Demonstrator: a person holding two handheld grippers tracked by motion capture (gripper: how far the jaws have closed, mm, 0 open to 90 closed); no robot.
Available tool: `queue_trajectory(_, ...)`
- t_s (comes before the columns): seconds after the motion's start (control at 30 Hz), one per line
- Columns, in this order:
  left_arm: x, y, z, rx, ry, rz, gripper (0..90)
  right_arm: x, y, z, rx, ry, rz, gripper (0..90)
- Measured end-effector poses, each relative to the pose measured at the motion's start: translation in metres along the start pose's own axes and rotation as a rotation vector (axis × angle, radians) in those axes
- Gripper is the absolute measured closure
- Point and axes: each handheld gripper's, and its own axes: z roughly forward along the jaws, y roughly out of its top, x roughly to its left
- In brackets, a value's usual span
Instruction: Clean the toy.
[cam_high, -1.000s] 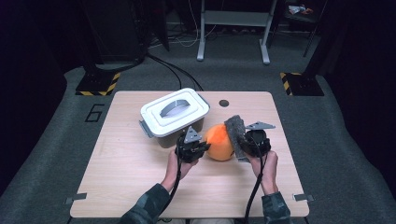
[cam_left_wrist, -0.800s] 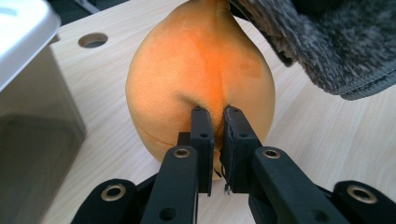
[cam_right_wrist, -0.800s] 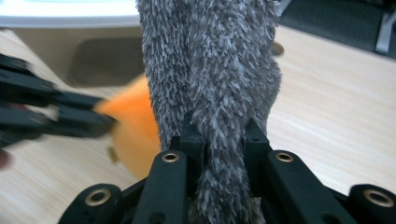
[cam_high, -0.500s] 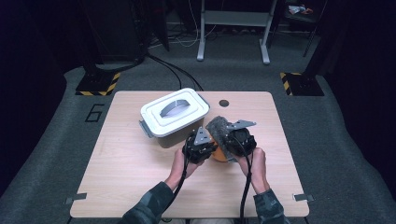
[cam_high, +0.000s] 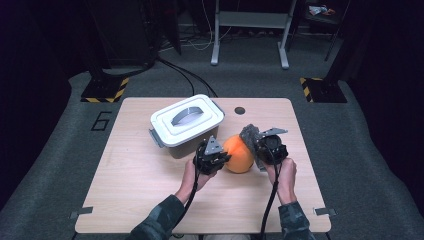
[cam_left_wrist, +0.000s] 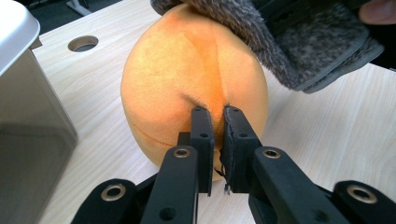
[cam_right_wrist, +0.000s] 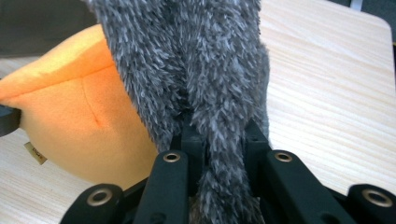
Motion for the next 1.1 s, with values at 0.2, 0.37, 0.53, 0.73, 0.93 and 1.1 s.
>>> queue_trajectory(0.2,-0.002,0.001,0.001,-0.002,-0.004,0.004,83.9,0.013,0.007,-0.024,-0.066,0.043,-0.045,76.7)
queue_trajectory(0.37,-0.002,0.001,0.001,-0.001,-0.005,0.006,83.8,0.037,0.013,-0.035,-0.091,0.108,-0.093,76.5)
queue_trajectory(0.53,-0.004,0.001,0.002,0.001,-0.015,0.014,83.8,0.052,0.013,-0.021,-0.044,0.145,-0.141,76.4)
queue_trajectory(0.73,-0.004,0.001,0.002,0.009,-0.016,0.019,83.9,0.048,0.013,-0.012,-0.029,0.121,-0.131,76.5)
queue_trajectory(0.93,-0.003,0.001,0.003,0.002,-0.018,0.006,83.9,0.029,0.014,-0.007,-0.023,0.043,-0.078,76.5)
queue_trajectory(1.1,-0.005,0.003,0.004,0.002,-0.01,-0.001,83.7,0.02,0.011,-0.006,-0.031,0.029,-0.047,76.3)
